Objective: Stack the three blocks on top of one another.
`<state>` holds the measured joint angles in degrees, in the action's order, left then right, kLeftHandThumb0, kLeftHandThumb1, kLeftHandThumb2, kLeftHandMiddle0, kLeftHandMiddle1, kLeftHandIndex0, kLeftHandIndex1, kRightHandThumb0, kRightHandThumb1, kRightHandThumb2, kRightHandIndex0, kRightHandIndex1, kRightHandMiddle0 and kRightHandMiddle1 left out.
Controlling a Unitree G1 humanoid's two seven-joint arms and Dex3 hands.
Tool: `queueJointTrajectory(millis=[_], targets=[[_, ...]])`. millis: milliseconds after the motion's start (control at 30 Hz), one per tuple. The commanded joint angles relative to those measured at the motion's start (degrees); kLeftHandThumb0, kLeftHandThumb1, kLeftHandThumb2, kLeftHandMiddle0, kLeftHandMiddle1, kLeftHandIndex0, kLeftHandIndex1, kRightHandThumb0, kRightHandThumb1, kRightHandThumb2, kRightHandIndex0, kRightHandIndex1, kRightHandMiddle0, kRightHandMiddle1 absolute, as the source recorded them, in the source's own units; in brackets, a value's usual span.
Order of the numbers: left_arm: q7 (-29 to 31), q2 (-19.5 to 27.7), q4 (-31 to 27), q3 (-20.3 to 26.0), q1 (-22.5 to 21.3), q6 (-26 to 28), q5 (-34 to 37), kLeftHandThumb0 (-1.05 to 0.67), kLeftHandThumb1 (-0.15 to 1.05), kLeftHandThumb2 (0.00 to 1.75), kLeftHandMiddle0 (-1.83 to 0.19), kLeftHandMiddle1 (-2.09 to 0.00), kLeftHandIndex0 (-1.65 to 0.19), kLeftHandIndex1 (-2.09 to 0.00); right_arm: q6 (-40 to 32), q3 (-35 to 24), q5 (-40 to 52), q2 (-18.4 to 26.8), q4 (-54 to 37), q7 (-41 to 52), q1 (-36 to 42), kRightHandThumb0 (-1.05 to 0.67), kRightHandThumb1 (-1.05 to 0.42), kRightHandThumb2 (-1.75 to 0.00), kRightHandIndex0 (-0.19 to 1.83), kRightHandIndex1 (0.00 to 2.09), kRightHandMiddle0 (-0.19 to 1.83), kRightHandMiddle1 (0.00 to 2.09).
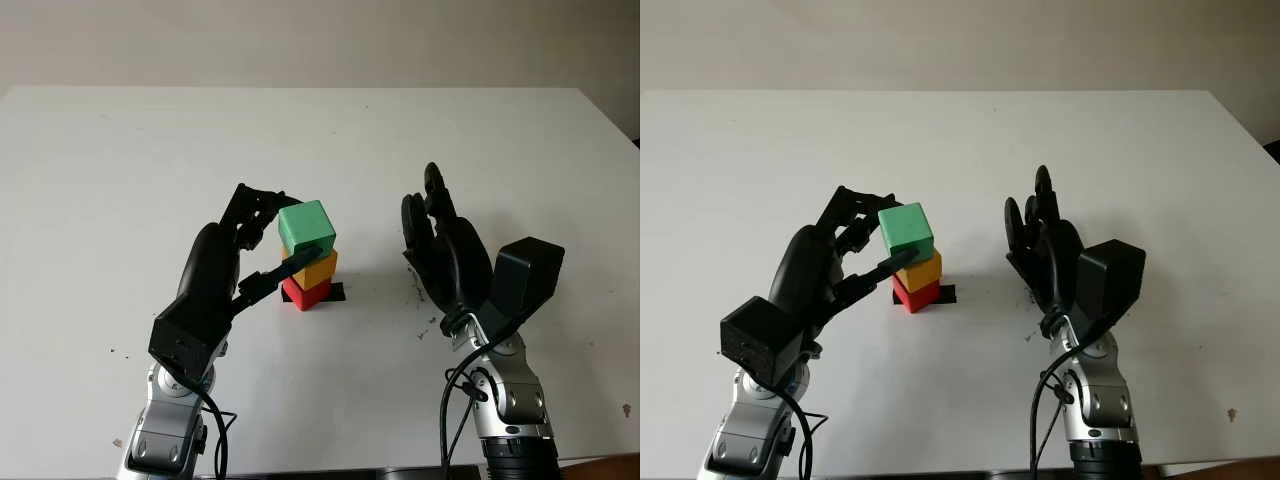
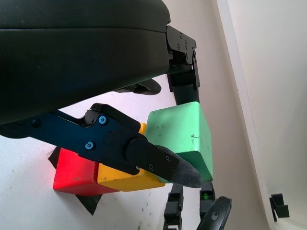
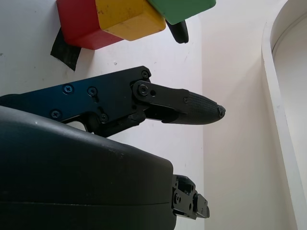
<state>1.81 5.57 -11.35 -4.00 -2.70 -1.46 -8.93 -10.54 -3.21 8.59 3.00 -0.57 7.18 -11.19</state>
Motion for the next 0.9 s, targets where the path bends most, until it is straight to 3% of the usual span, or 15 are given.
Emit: queueJointTrajectory(millis=[0,300,600,733,867], targets=[[0.1,-0.1,0.0,0.0,0.0,0.3,0.1,-0.46,1.05,0.14,-0.35,-0.05,-0.29,-1.65,-0.3,-0.2,0.1,0.5,-1.6,0.0,0.2,-0.58,-1.05,-0.55,-0.19,0.0,-0.19,0.0],[0.3,-0.1,-0.2,-0.3,-0.2,1.6,0.4,-0.5,1.05,0.12,-0.33,-0.05,-0.31,-1.56,-0.6,-0.3,0.1,0.4,-1.8,-0.2,0.2,-0.58,-1.05,-0.55,-0.19,0.0,-0.19,0.0],[2.4,-0.4,-2.2,-0.1,-0.2,4.6,3.3,-0.54,1.05,0.11,-0.24,-0.03,-0.22,-1.3,-0.3,-0.2,-0.1,0.6,-1.6,0.1,0.2,-0.57,-1.05,-0.56,-0.19,0.0,-0.19,0.0],[3.3,0.3,-2.9,-0.3,0.2,4.4,3.4,-0.6,1.05,0.15,-0.18,-0.04,-0.16,-0.96,-0.5,-0.2,-0.1,0.6,-1.7,0.0,0.2,-0.57,-1.05,-0.56,-0.19,0.0,-0.19,0.0],[4.5,1.4,-3.5,-0.4,0.6,3.8,3.1,-0.67,1.05,0.19,-0.12,-0.05,-0.21,-0.39,-0.3,-0.1,-0.4,0.5,-1.5,-0.4,0.0,-0.57,-1.05,-0.55,-0.19,0.0,-0.19,0.0]])
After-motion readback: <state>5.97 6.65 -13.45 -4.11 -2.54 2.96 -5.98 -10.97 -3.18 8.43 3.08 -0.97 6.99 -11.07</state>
